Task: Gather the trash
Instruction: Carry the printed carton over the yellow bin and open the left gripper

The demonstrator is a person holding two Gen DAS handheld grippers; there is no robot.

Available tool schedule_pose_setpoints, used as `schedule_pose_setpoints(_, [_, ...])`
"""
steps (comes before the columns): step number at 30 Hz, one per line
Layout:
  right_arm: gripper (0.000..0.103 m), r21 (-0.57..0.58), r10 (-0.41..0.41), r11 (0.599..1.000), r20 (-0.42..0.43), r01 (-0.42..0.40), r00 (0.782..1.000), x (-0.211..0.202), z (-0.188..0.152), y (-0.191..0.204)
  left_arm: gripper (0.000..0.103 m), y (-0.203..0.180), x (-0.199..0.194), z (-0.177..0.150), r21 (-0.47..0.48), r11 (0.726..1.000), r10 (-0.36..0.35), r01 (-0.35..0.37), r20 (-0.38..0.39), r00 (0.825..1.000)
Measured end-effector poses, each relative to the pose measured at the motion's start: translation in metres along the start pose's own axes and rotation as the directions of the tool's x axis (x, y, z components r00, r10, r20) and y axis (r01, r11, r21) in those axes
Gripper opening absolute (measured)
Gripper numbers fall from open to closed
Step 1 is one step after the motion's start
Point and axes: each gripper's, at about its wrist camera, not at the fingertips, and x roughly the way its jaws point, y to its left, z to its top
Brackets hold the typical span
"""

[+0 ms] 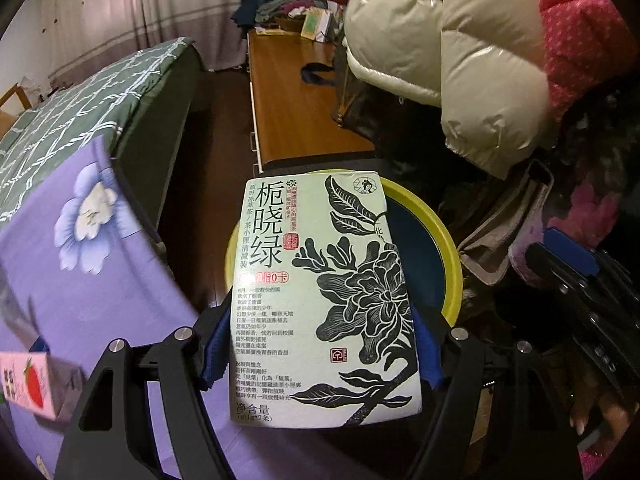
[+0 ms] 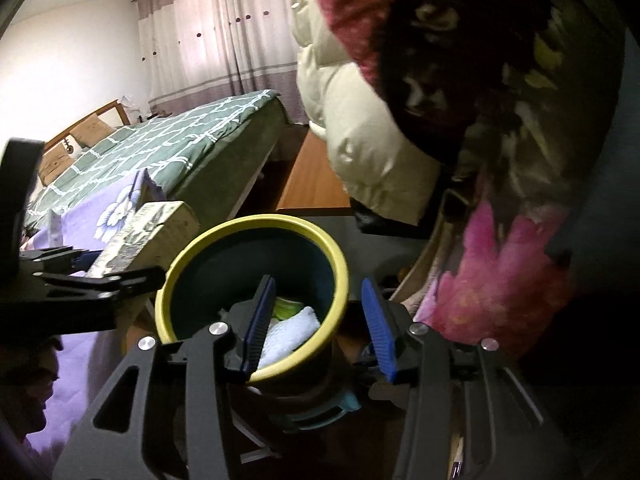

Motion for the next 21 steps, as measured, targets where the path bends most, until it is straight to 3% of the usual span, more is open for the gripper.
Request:
schedule_pose_setpoints(3, [0.044,0.003,-0.013,1.0,0.001,0.013,1.0,0.002,0.001,-0.002,0.075,-0.006,0.012,0.007,0.011,1.0,0.006,-0.005,-0.009,1.0])
schedule_pose_setpoints(5, [0.044,0.005,-0.014,1.0,0.001,0.014,1.0,0.003,0.003,-0.002,0.089,-0.007,0.011,0.009,0.01,0.999,0.031,-0.031,0.014,0.999])
schedule_pose_setpoints(10, [0.045,-0.001,-0.007,1.0,-0.001,0.007,1.0,0.004,0.002,0.005,0.091,0.006,-0.019,-0.001,-0.022,0.999,0.05,-0.048,0.095,0.994])
schedule_pose_setpoints(17, [0.045,-0.038,0.046,0.998,-0.011,-0.046,0.999,0.003,0.0,0.032,0.097,0.056,-0.097,-0.047,-0.12,0.985,0.151,-0.124,0.248,0.957])
schedule_pose_setpoints(21, [0.045,-0.074,0.104,0.992,-0.03,-0.106,0.994,0.007,-0.001,0.062,0.097,0.101,-0.138,-0.092,-0.227,0.951,0.27,-0.209,0.286,0.919])
